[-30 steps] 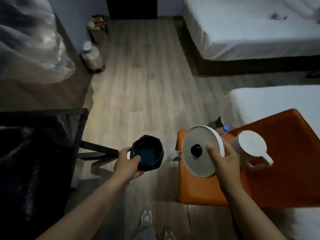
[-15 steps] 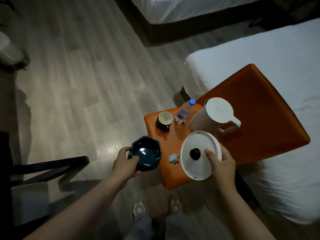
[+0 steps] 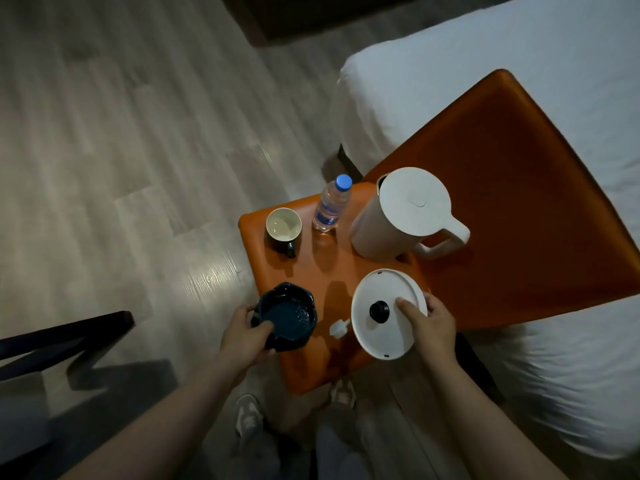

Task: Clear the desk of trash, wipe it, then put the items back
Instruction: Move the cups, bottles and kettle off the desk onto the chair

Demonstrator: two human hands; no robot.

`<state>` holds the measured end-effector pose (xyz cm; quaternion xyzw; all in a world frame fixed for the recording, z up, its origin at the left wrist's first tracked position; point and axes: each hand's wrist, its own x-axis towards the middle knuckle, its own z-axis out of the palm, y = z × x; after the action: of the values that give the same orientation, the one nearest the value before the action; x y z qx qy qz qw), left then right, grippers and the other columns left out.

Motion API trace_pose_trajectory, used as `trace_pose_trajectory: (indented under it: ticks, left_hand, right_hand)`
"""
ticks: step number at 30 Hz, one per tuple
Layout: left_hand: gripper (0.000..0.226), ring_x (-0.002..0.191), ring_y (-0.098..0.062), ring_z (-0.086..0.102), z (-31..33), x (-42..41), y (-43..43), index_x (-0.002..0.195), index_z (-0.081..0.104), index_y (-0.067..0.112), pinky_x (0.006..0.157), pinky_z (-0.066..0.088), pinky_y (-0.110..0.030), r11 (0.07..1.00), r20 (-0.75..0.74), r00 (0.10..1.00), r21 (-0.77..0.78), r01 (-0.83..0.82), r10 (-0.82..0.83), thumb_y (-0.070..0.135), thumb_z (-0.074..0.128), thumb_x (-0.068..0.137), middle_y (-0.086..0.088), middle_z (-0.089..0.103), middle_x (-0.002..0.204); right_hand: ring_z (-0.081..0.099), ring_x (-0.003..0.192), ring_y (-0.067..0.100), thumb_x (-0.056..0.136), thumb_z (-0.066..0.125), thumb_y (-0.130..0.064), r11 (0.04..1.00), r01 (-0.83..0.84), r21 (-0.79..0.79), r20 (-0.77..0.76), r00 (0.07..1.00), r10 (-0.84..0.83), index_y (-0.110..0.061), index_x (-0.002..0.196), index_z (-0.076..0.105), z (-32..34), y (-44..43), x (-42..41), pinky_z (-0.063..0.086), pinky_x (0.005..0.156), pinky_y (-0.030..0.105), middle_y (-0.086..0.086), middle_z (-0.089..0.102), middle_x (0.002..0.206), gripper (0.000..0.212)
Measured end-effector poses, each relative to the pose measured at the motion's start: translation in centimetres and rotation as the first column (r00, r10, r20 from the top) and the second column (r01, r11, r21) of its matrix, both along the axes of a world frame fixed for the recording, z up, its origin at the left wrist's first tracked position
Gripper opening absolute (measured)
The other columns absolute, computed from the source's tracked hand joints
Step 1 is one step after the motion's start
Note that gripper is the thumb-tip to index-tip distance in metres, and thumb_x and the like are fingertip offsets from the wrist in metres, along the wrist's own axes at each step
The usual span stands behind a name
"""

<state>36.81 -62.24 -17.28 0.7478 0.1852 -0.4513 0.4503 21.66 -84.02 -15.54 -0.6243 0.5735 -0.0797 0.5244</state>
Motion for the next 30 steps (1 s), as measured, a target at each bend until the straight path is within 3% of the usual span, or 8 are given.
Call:
trace_pose_trajectory:
  ticks: [6, 10, 17, 24, 30]
  left_hand:
    - [0.043, 0.097, -0.032, 0.063, -4.2, -0.1, -2.5, 0.123, 0.04, 0.027, 0.071, 0.059, -0.039, 0.999, -0.009, 1.0, 0.053, 0.013, -0.012, 0.005, 0.057, 0.09, -0.015, 0.05, 0.129]
    - [0.053, 0.096, -0.031, 0.062, -6.3, 0.5, -4.5, 0.135, 0.039, 0.022, 0.074, 0.058, -0.042, 0.997, 0.024, 0.998, 0.055, 0.058, -0.06, 0.003, 0.058, 0.09, -0.016, 0.05, 0.127]
    - [0.056, 0.099, -0.03, 0.061, -9.7, 1.5, -7.4, 0.138, 0.04, 0.023, 0.069, 0.058, -0.036, 0.998, 0.032, 0.998, 0.042, 0.047, -0.049, 0.005, 0.061, 0.089, -0.015, 0.045, 0.133]
    - [0.057, 0.11, -0.035, 0.058, -12.1, 1.6, -9.5, 0.138, 0.04, 0.026, 0.076, 0.059, -0.04, 1.0, 0.018, 1.0, -0.003, 0.019, -0.019, 0.004, 0.061, 0.089, -0.016, 0.044, 0.135]
    - [0.061, 0.109, -0.034, 0.059, -13.5, 1.9, -11.1, 0.141, 0.038, 0.027, 0.077, 0.059, -0.039, 1.0, 0.012, 1.0, -0.025, 0.004, -0.004, 0.005, 0.062, 0.089, -0.015, 0.046, 0.132]
  right_hand:
    - [0.054, 0.078, 0.009, 0.084, 0.071, -0.023, 0.997, -0.048, 0.06, -0.049, 0.998, 0.051, -0.025, 0.094, 0.059, -4.5, -3.7, 0.6, 0.044, 0.059, 0.024, -0.014, 0.058, 0.084, 0.016]
    - [0.055, 0.079, 0.01, 0.084, 0.07, -0.025, 0.99, -0.079, 0.113, -0.084, 0.993, 0.089, -0.023, 0.095, 0.06, -7.5, -5.6, 0.5, 0.044, 0.059, 0.024, -0.012, 0.059, 0.083, 0.015]
    - [0.055, 0.076, 0.006, 0.087, 0.068, -0.02, 0.982, -0.068, 0.179, -0.096, 0.992, 0.086, -0.016, 0.099, 0.064, -11.6, -8.3, 0.5, 0.039, 0.058, 0.019, -0.01, 0.06, 0.08, 0.014]
    - [0.06, 0.091, 0.02, 0.083, 0.072, -0.031, 0.988, -0.108, 0.106, -0.206, 0.97, 0.128, -0.012, 0.1, 0.068, -14.8, -10.1, -0.4, 0.045, 0.076, 0.03, -0.002, 0.064, 0.088, 0.026]
    - [0.061, 0.098, 0.028, 0.087, 0.066, -0.04, 0.97, -0.242, -0.002, -0.35, 0.909, 0.226, -0.007, 0.104, 0.062, -16.1, -10.5, -1.0, 0.042, 0.075, 0.029, 0.006, 0.064, 0.097, 0.037]
